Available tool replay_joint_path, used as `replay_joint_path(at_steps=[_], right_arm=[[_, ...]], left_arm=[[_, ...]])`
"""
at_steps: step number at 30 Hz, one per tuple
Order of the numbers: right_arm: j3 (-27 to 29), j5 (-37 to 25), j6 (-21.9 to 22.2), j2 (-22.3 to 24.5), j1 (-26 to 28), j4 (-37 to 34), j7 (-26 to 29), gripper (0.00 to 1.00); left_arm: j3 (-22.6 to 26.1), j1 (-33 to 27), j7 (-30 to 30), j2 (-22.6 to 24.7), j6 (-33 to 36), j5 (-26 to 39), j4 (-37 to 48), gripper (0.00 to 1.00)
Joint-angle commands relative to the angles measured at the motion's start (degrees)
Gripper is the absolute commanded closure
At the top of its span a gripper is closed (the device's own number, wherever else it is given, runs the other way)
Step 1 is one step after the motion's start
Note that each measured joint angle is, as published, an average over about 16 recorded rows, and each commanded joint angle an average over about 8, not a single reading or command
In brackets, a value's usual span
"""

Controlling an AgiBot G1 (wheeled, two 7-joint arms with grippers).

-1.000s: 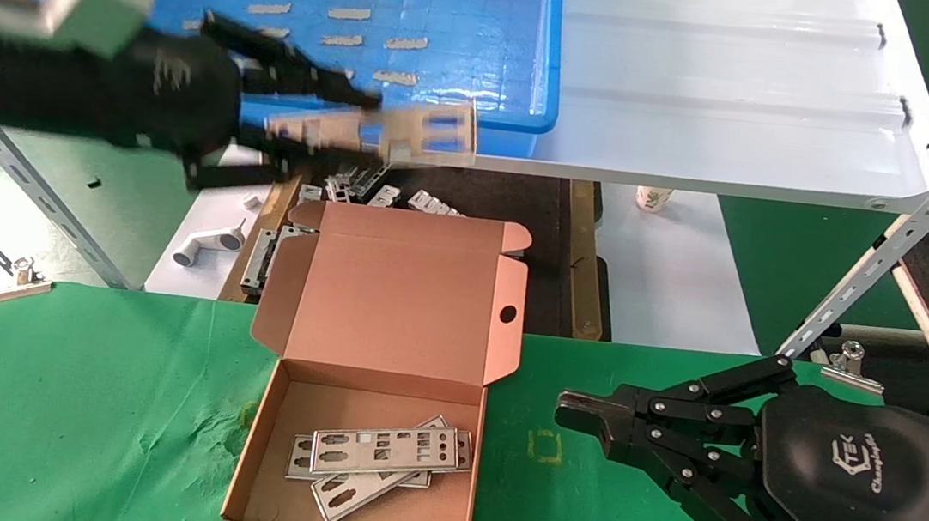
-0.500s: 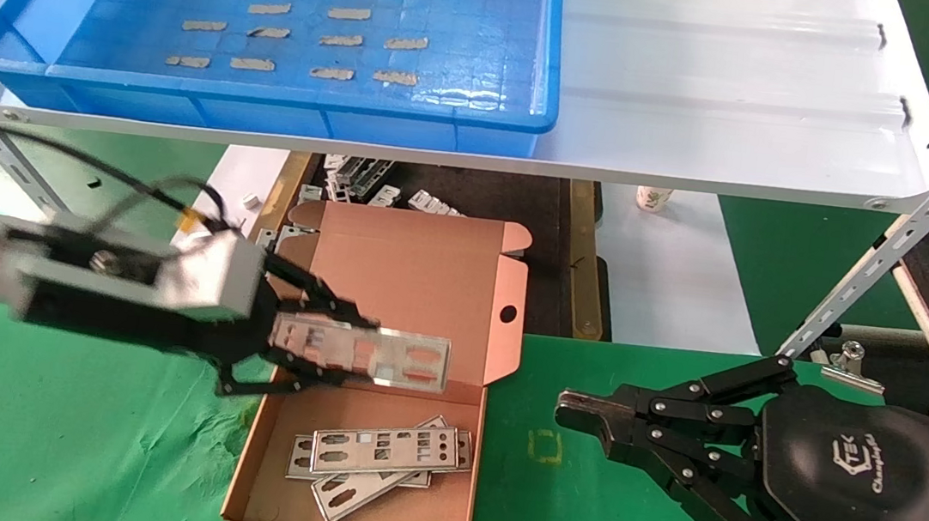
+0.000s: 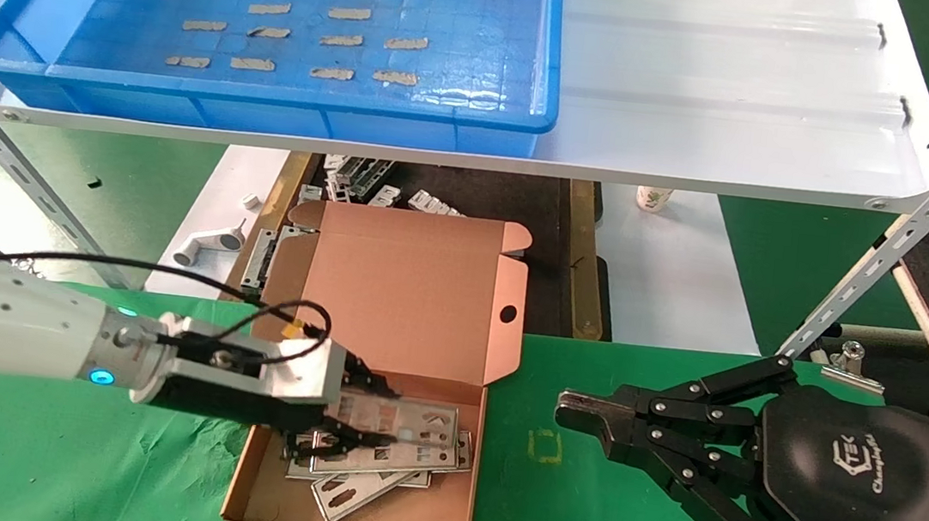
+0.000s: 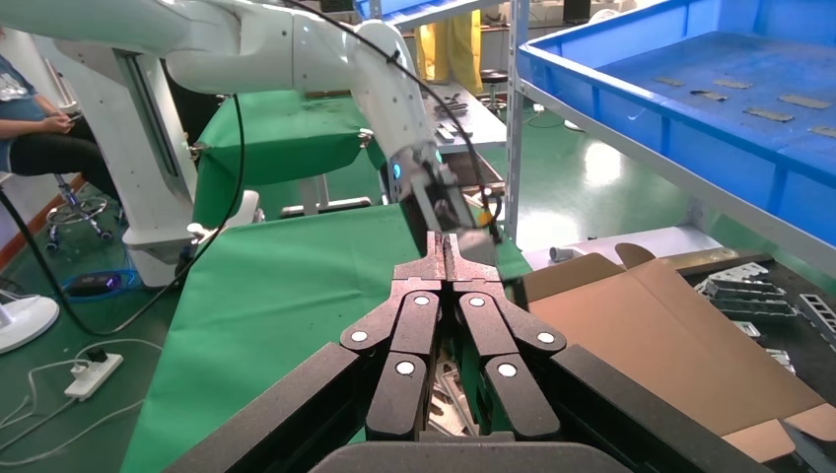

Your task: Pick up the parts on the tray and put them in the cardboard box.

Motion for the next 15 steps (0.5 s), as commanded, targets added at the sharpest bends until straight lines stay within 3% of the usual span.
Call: replay_joint_path(at_steps=[1,2,7,9,10,15], right_arm=[[0.0,0.0,0.0,0.0,0.0,0.0,0.0,1.0],[0.0,0.0,0.0,0.0,0.0,0.0,0.0,1.0],[0.0,0.0,0.0,0.0,0.0,0.0,0.0,1.0],[0.0,0.0,0.0,0.0,0.0,0.0,0.0,1.0],[0.0,0.0,0.0,0.0,0.0,0.0,0.0,1.0],[0.0,0.0,0.0,0.0,0.0,0.0,0.0,1.0]], left_arm=[[0.43,0.67,0.27,0.74,-0.74,0.61,0.35,0.91],[0.5,0.76,0.33,0.98,-0.86,0.69,0.7,0.83],[0.74,1.02,0.63,1.99,-1.0,0.85,2.53,0.21],[0.77,1.12,0.68,2.42,-0.92,0.73,3.38,0.05],[0.79,1.13,0.73,2.63,-0.86,0.69,3.78,0.0],[0.84,0.91,1.18,3.47,-0.29,0.47,5.47,0.0]])
